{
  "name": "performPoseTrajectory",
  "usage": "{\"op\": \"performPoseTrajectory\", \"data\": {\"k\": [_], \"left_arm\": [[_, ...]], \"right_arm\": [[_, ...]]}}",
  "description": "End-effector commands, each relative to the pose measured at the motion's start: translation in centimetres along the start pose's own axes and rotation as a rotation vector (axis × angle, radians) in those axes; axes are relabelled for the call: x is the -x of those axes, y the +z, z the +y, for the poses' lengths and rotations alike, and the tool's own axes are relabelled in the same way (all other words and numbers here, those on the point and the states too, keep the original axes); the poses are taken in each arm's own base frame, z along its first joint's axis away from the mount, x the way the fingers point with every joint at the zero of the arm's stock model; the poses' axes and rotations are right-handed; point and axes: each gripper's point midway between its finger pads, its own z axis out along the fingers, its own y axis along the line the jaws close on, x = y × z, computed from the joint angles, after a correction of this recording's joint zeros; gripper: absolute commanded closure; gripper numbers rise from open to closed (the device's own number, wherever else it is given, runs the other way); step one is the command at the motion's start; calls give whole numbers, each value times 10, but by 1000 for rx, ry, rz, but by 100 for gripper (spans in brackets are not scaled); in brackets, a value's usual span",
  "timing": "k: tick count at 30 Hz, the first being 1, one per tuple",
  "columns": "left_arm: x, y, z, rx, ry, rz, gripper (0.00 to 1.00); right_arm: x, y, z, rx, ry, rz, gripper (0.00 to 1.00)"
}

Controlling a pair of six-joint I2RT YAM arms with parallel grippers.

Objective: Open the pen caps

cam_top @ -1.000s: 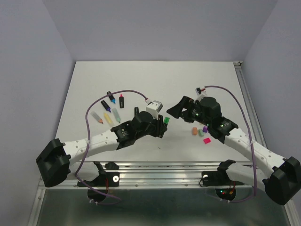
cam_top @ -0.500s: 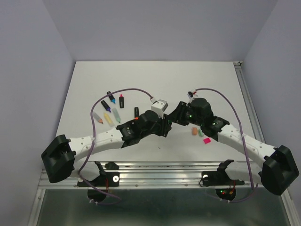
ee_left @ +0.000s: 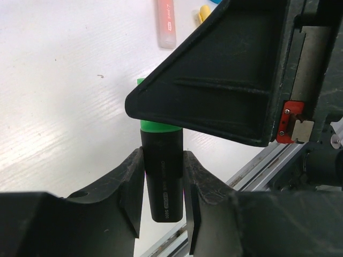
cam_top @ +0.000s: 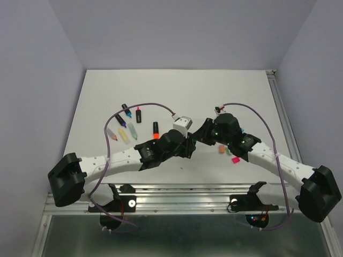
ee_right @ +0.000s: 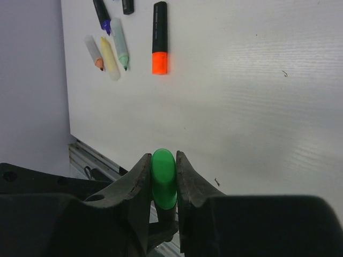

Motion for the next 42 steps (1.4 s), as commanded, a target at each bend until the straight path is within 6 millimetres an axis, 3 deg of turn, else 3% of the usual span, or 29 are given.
{"op": "performPoseTrajectory", "data": {"k": [1,5,13,19,29,39,42], "left_arm": [[-10,-20,-37,-103,-23,14,100],[-42,-26,-41,-84,-51,78,100],[-72,-34,-31,-16,-124,124,100],[-88,-33,-27,14,-116,167,100],[-115,-45,-51,-53,-91,255,100],[-133,-59,-60,-81,-103,307,100],[-133,-60,-57,-71,-114,296,100]], "right_arm": [[37,-2,-10,-108,-1,-170,99],[67,-6,-19,-190,-10,-282,99],[122,-12,-41,-213,60,-374,99],[140,-16,-52,-217,84,-399,99],[165,-16,-71,-280,102,-458,99],[187,-18,-86,-359,130,-535,99],[183,-14,-82,-335,135,-501,99]]}}
